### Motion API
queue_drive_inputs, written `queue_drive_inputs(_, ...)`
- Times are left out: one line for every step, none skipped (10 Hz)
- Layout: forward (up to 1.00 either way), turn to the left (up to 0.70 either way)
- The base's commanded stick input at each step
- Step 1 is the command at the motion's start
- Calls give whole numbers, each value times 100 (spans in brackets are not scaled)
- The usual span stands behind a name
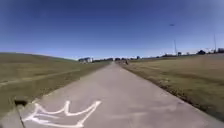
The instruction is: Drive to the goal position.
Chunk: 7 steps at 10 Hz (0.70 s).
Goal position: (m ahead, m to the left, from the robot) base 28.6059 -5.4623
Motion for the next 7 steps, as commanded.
queue_drive_inputs(100,0)
queue_drive_inputs(100,0)
queue_drive_inputs(100,0)
queue_drive_inputs(100,0)
queue_drive_inputs(100,0)
queue_drive_inputs(100,0)
queue_drive_inputs(100,0)
